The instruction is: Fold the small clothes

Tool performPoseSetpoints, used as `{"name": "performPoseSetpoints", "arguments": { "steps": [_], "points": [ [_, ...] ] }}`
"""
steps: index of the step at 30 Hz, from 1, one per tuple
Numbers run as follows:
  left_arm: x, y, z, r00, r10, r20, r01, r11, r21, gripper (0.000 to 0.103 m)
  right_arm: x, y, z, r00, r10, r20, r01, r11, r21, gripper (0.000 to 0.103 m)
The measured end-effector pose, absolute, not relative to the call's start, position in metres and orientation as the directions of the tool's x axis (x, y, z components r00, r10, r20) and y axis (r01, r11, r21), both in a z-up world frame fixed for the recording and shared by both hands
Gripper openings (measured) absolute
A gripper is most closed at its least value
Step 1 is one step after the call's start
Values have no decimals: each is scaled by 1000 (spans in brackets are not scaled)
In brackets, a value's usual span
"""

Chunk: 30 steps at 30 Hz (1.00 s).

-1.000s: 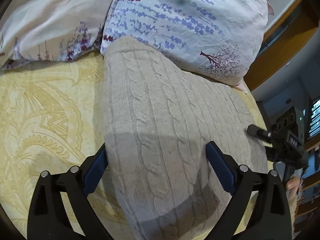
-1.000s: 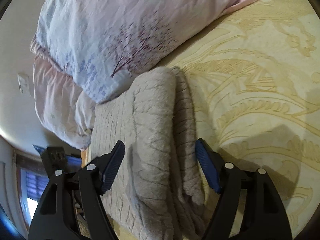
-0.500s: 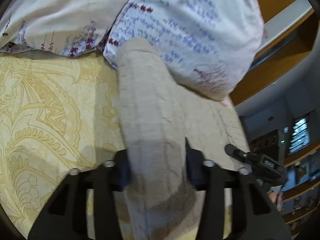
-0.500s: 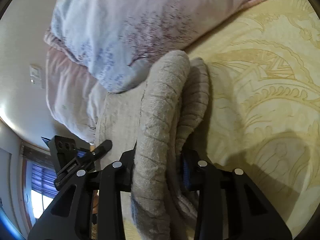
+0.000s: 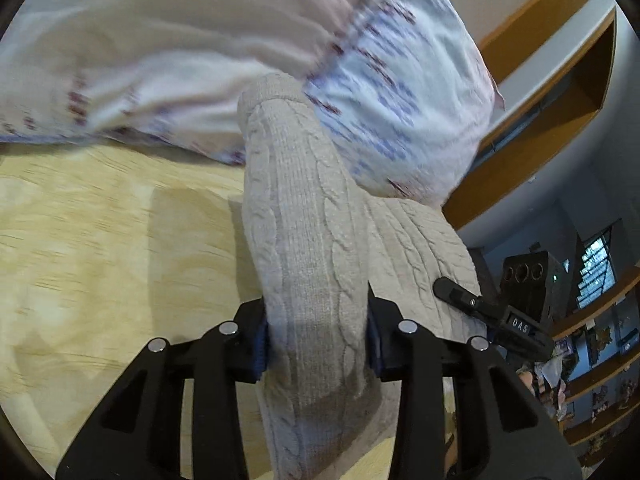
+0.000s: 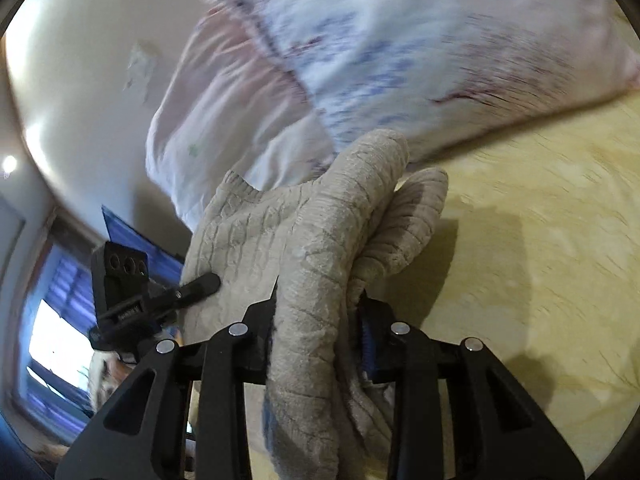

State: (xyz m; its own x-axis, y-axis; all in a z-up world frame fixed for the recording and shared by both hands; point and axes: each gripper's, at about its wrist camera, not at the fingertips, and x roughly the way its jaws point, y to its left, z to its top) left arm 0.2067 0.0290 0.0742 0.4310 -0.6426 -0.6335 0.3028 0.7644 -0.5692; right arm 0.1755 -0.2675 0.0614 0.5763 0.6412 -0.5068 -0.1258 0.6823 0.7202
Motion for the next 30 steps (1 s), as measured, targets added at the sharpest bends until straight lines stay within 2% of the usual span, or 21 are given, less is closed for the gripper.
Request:
{"name": "performPoseSetpoints", "arguments": {
  "steps": [4,5,6,9,12,16,18,20,21,26,30],
  "points": [
    [230,61,45,439,-568,-696,186,816,-547,42,197,-240,36,513,601,-613,-81,745,663,34],
    [237,68,30,431,-525,-734,122,840,-529,49,203,-234,24,491,559,-669,-34,779,626,36],
    [240,71,22,425,-532,-732,97,831,-547,51,205,-235,16,483,556,-677,-9,776,631,40],
    [237,81,17,426,-577,-697,77,791,-607,54,206,-248,10,469,604,-644,38,715,698,45],
    [223,82,37,488,-520,-701,117,835,-538,53,200,-261,22,502,575,-646,52,726,686,49],
    [190,75,73,619,-454,-641,206,881,-425,69,189,-276,42,594,511,-622,63,741,669,50],
    [181,64,81,639,-452,-623,254,888,-384,71,192,-272,46,598,518,-611,44,740,671,50],
    [168,53,87,636,-463,-618,310,886,-345,74,196,-263,43,578,530,-621,23,749,662,32],
    [163,47,87,630,-466,-621,333,885,-326,74,199,-256,42,568,526,-632,13,763,647,14],
    [159,11,80,608,-447,-656,394,888,-240,74,206,-255,52,643,423,-638,33,818,575,9],
    [161,-3,66,585,-411,-699,388,899,-204,74,216,-262,30,592,385,-708,113,830,546,9]
  ]
}}
